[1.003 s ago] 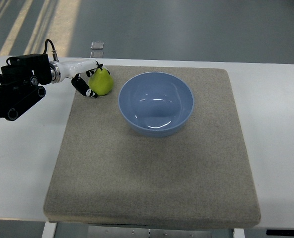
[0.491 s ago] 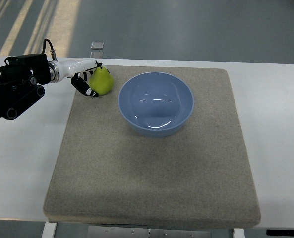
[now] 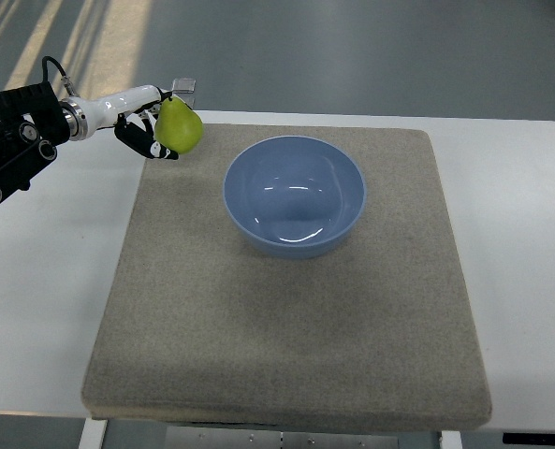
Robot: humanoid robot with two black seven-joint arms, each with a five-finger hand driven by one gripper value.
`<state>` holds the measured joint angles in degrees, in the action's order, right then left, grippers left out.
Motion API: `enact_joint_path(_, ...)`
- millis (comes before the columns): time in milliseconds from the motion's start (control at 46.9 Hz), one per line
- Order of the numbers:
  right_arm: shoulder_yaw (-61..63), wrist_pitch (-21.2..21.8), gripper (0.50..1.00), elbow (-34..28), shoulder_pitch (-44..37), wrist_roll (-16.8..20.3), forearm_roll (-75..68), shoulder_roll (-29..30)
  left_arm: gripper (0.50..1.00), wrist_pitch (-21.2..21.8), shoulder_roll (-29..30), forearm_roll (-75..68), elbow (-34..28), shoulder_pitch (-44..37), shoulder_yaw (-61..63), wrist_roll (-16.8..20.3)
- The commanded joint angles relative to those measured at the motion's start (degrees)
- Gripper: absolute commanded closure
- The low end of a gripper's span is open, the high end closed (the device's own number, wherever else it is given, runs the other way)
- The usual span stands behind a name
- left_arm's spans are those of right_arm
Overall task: Place pear in bowl with left hand
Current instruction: 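Lift the pear off the mat with the left hand, then carry the pear over the blue bowl and lower it inside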
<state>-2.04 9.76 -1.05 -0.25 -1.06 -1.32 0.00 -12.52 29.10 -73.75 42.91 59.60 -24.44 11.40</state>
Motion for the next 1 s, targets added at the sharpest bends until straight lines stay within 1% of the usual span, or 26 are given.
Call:
enact_joint_path(0,0.01,0.00,0.576,0.00,-0.02,0.01,0.00,0.00,1.000,-0.22,1.57,2.38,2.35,0.08,0.01,0.29)
enact_joint_path(128,0.01,0.00,0.574,0.00,-0.02,0.01,0.00,0.00,1.000,-0.57,3.77,5.02,7.18,1.05,0.01,0.29)
enact_joint_path(277,0.01,0.00,0.574,0.00,-0.02,0.01,0.00,0.00,1.000,-2.77,5.71,5.37,14.21,2.98,-0.08,0.29)
enact_joint_path(405,0.01,0.00,0.574,0.00,0.07,0.01,0.00,0.00,1.000,-4.26,5.88,5.55,19.66,4.91,-0.08,0.29)
enact_joint_path(576,0.01,0.00,0.574,0.00,-0.02,0.01,0.00,0.00,1.000,-6.11,5.00,5.02,24.94,6.58,0.18,0.29)
enact_joint_path(683,0.01,0.00,0.574,0.00,-0.02,0.01,0.00,0.00,1.000,-6.11,2.55,4.32,25.82,6.67,0.53,0.29)
enact_joint_path(747,0.01,0.00,0.574,0.00,-0.02,0.01,0.00,0.00,1.000,-6.11,0.79,4.23,25.21,6.59,1.15,0.20)
enact_joint_path(875,0.01,0.00,0.576,0.00,-0.02,0.01,0.00,0.00,1.000,-6.11,-0.27,4.23,24.41,6.59,3.34,0.20)
enact_joint_path(981,-0.07,0.00,0.574,0.00,0.07,0.01,0.00,0.00,1.000,-6.02,-2.29,4.23,22.92,6.41,4.40,0.20)
